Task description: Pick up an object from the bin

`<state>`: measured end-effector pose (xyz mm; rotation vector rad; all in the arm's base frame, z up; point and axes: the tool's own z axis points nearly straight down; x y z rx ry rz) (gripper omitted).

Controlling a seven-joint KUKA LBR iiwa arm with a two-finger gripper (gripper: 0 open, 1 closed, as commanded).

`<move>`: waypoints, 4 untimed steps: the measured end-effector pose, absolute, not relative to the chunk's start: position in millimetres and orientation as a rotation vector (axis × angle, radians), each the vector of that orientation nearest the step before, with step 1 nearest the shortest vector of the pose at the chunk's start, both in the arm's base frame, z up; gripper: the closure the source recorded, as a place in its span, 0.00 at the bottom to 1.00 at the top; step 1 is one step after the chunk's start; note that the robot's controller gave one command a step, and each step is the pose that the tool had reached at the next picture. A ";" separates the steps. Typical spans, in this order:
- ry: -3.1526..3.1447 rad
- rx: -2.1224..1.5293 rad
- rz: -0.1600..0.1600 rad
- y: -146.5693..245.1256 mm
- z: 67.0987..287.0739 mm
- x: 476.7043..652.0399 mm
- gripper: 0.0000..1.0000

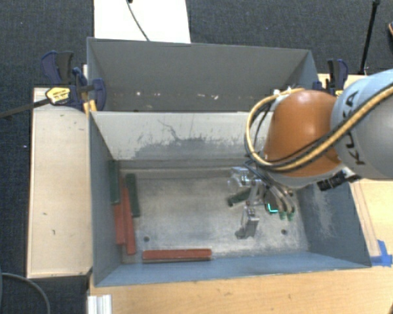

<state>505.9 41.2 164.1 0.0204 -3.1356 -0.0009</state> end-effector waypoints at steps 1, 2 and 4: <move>-3.111 0.446 0.003 -109.0 68.6 532.1 0.00; -3.130 0.371 -0.006 -28.6 97.4 584.1 0.00; -3.063 0.747 0.005 -33.4 249.9 572.4 1.00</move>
Offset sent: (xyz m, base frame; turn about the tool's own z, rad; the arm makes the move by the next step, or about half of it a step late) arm 0.0264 -0.1467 -0.0941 -0.2771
